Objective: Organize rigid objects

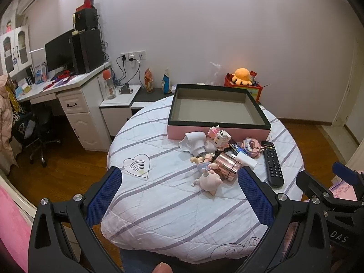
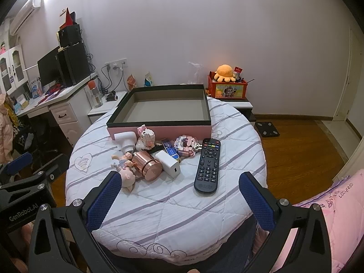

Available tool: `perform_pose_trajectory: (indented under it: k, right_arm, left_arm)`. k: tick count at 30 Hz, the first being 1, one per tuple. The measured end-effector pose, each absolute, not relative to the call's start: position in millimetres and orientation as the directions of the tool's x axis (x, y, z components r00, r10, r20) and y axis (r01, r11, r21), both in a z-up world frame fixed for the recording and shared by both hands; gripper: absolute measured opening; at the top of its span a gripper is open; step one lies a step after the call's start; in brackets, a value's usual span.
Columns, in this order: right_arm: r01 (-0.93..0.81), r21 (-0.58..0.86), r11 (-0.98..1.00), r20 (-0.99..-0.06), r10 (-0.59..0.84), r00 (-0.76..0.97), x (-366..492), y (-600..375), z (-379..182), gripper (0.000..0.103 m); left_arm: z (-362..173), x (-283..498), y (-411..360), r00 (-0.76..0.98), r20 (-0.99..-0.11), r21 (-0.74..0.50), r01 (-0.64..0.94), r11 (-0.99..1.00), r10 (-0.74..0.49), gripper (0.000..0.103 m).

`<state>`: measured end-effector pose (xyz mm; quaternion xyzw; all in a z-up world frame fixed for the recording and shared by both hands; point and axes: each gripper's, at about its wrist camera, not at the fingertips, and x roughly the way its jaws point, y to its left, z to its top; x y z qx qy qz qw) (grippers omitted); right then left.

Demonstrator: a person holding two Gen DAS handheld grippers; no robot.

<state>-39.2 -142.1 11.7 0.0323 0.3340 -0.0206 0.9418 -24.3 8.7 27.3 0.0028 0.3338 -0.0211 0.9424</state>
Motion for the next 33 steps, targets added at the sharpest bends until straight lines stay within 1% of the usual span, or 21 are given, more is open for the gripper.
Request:
perform_pose_trajectory:
  k: [33]
  right_arm:
    - [0.051,0.048,0.998,-0.633,-0.009,0.774,-39.5,-136.4,11.7,0.103]
  left_arm:
    - [27.9,-29.3,19.3,0.779,-0.626,-0.03,0.025,0.999,-0.038,0.103]
